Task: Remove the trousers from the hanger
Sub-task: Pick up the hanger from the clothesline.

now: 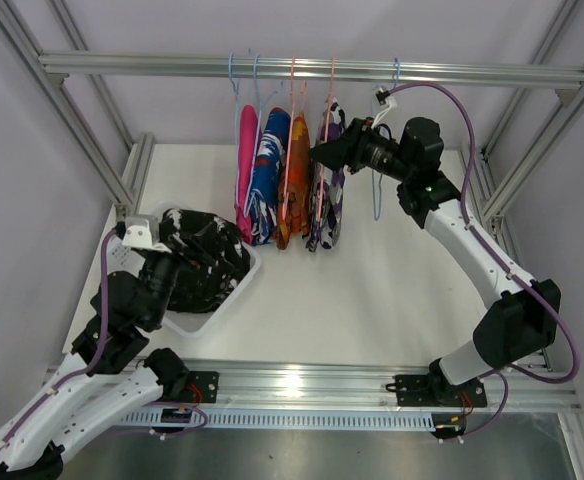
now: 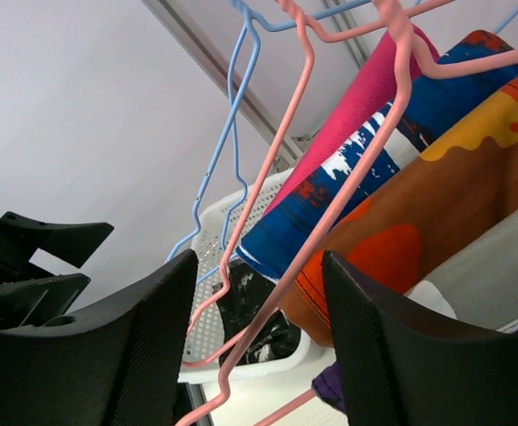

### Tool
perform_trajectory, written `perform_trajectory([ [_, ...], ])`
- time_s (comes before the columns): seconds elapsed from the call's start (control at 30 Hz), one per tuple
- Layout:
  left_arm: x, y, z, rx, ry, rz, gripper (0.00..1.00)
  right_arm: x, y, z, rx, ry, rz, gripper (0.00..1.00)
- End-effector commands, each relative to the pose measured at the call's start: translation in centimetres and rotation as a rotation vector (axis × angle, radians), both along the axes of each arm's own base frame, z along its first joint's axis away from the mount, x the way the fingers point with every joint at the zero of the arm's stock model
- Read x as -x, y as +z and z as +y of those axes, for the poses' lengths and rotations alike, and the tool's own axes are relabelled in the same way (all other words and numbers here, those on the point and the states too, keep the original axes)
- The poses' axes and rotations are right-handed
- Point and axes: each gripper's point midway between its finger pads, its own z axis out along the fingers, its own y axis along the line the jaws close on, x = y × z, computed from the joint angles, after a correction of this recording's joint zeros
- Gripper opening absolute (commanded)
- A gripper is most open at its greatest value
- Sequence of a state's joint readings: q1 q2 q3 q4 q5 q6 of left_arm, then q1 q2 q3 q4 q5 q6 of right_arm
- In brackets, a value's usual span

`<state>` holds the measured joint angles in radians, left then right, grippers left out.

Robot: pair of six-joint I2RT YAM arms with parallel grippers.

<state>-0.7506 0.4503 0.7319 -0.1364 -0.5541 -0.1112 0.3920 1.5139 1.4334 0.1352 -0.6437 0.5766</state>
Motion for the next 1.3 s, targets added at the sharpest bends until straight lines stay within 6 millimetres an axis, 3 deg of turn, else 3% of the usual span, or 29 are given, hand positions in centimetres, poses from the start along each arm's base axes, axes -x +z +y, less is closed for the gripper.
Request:
perform_trajectory([
  [0.0,0.2,0.7,0.0,0.004,-0.009,-0.031,1.00,0.3,2.7,0.6,-0.049,0.030,-0.093,0.61],
  [0.3,0.4,0.8,-0.1,0.006,-0.017,-0.035,0.99,0.4,2.7,1.4,-0.099,0.073,-0.081,0.39],
  [0.63,0.5,1.0,-0.1,0.009,-0.021,-0.039,1.00,0.3,1.5,1.9,-0.120,0.098,-0.052,0.26],
  [0.8,0.4,0.9,-0.2,0.005,-0.024,-0.037,0.99,0.3,1.9,1.9,-0.123,0.095,-0.060,0.19],
  [0.9,0.4,1.0,-0.2,0.007,-0.026,-0.039,1.00,0.5,2.2,1.9,-0.124,0.095,-0.064,0.13],
  [1.0,0.4,1.0,-0.2,0.007,-0.024,-0.039,1.00,0.6,2.9,1.6,-0.126,0.087,-0.080,0.00],
  [1.27,0.5,1.0,-0.2,0.006,-0.025,-0.041,1.00,0.9,5.1,1.4,-0.136,0.079,-0.107,0.00],
])
